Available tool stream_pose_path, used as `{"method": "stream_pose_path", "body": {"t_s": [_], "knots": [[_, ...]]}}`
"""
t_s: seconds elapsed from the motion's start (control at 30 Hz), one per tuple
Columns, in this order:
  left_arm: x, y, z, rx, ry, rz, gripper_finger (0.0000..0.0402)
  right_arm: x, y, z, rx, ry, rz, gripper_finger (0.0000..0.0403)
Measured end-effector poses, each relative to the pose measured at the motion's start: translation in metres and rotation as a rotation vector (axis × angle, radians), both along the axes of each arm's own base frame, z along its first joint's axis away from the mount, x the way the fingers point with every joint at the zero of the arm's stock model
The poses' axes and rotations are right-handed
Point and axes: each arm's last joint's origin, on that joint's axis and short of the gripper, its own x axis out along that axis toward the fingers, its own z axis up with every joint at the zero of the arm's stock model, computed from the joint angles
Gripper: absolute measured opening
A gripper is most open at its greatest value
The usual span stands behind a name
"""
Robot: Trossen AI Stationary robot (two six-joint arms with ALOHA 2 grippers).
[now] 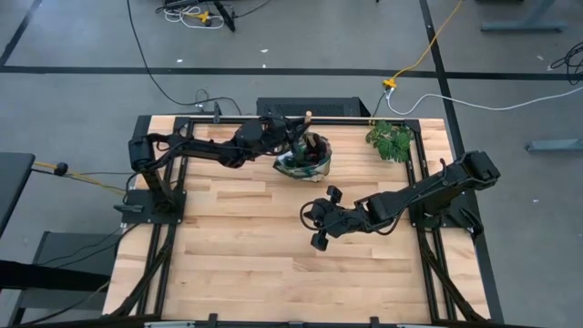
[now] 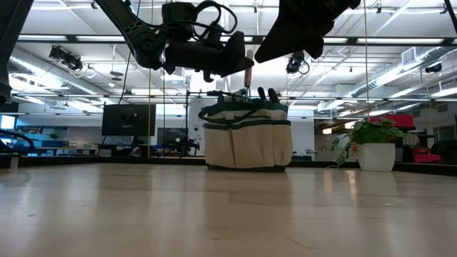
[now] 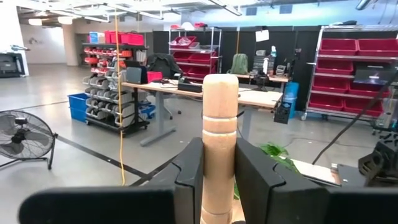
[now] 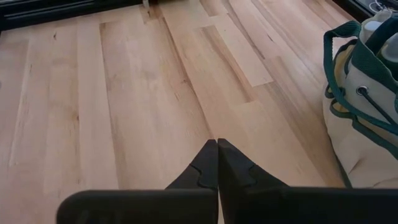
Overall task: Pick & Place Garden tools in Gardening bag
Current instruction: Put the hand cultivator into the tool bag
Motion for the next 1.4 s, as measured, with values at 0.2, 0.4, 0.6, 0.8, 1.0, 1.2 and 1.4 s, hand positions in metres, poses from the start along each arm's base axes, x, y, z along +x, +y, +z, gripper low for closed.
{"method": "stream_pose_path", "body": {"t_s": [0.2, 0.4, 0.6, 0.8, 1.0, 1.2, 1.4], "knots": [[0.0, 0.0, -0.002, -0.005, 0.015, 0.001, 0.0072, 0.0, 0.0, 0.0, 0.0, 0.0, 0.0, 0.0], [0.009, 0.002, -0.022, -0.019, 0.019, -0.002, 0.0072, 0.0, 0.0, 0.0, 0.0, 0.0, 0.0, 0.0], [0.02, 0.005, -0.046, -0.044, 0.071, -0.008, 0.0072, -0.001, 0.0, -0.001, -0.004, 0.011, 0.0, 0.0], [0.022, 0.002, -0.05, -0.045, 0.088, -0.039, 0.0076, -0.001, 0.0, -0.001, -0.019, 0.02, 0.01, 0.0], [0.023, 0.001, -0.053, -0.034, 0.123, -0.101, 0.0076, -0.001, 0.0, -0.001, -0.018, 0.021, 0.009, 0.0], [0.023, 0.0, -0.053, -0.033, 0.123, -0.123, 0.0114, -0.002, 0.0, -0.002, -0.02, 0.027, 0.009, 0.0], [0.023, -0.002, -0.051, -0.029, 0.126, -0.185, 0.014, -0.003, -0.001, -0.003, -0.036, 0.042, 0.0, 0.0]]}}
